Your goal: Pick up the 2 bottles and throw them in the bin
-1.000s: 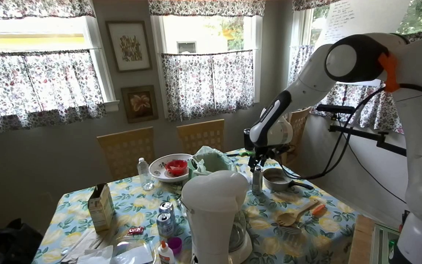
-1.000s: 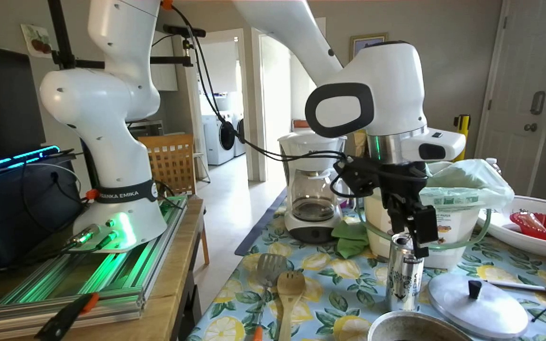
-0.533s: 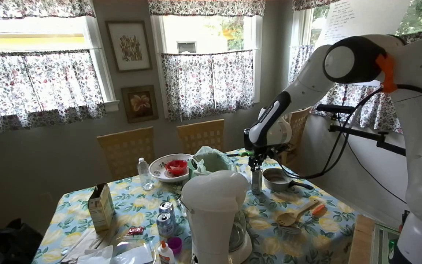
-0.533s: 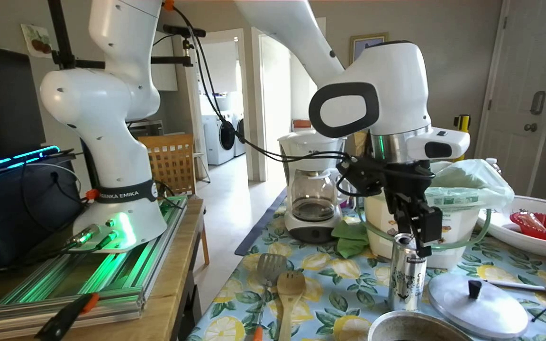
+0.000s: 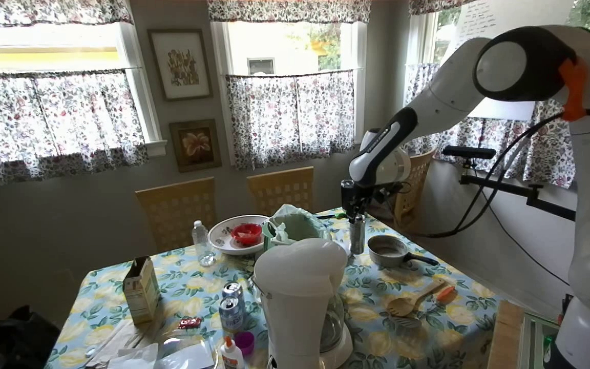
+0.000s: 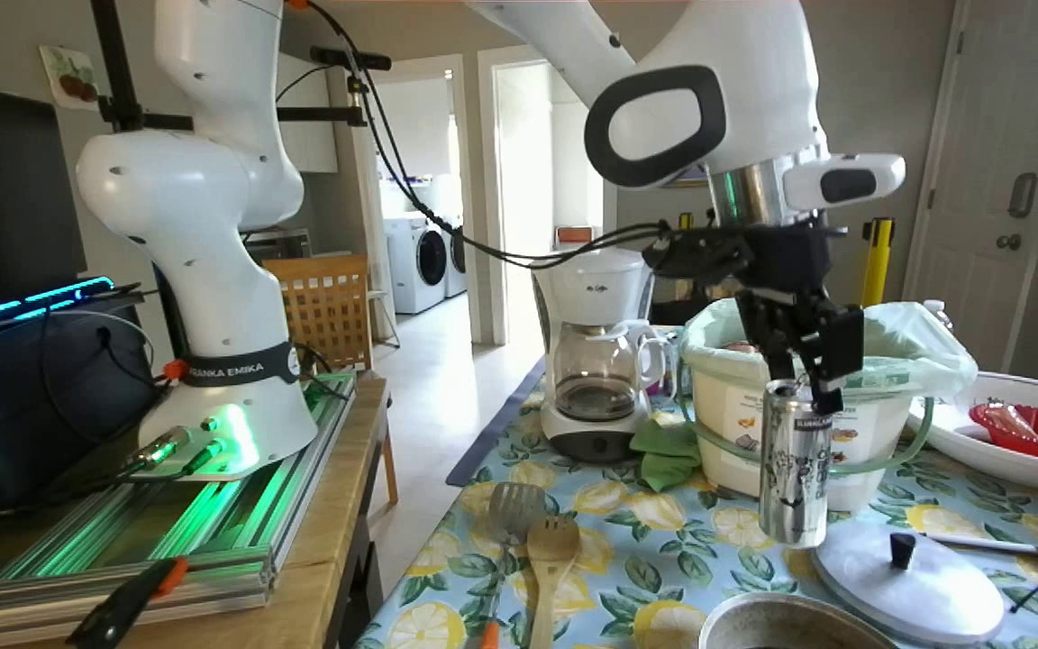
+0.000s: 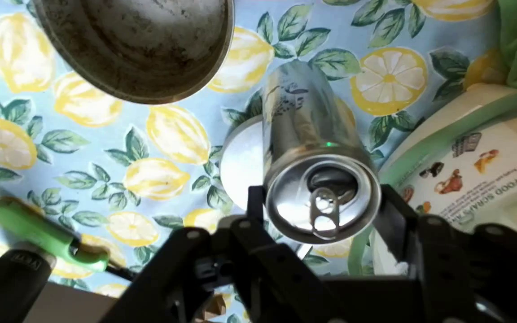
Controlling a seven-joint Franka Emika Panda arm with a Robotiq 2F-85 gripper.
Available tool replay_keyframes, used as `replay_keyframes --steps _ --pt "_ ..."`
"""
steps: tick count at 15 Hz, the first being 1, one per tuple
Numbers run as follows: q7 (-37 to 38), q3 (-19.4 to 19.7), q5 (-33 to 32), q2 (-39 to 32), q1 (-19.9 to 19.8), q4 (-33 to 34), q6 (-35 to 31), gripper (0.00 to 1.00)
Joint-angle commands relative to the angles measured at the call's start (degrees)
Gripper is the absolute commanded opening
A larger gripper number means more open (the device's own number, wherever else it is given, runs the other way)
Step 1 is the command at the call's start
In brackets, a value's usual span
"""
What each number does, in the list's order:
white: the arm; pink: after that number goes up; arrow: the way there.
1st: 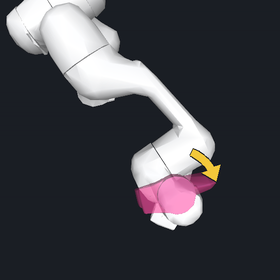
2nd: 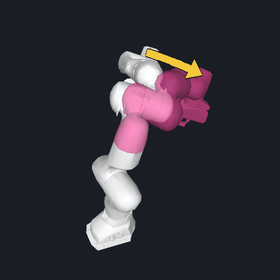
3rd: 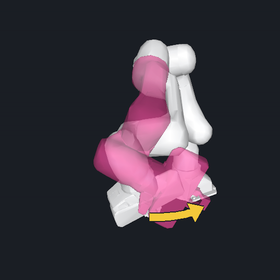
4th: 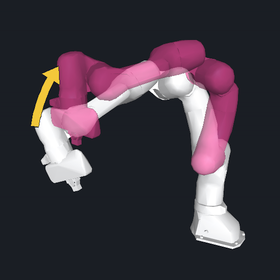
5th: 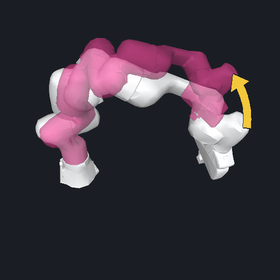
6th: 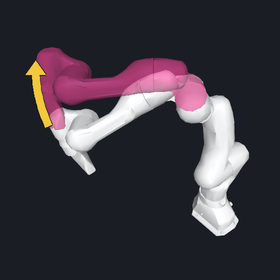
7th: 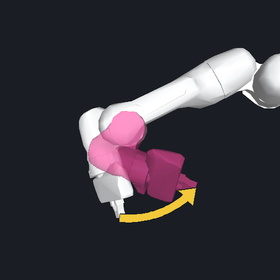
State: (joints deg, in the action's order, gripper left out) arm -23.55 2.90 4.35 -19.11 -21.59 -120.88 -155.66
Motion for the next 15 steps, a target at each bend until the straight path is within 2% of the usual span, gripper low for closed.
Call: replay_keyframes --steps 1,7,15 --pt "0.40 3.25 -6.62 10.83 3.69 -4.70 5.10 0.38" --pt "1.33 4.26 -14.42 19.11 8.76 -3.11 9.32 0.38" --pt "-0.84 3.09 -12.37 21.55 13.99 -0.25 6.16 0.38"
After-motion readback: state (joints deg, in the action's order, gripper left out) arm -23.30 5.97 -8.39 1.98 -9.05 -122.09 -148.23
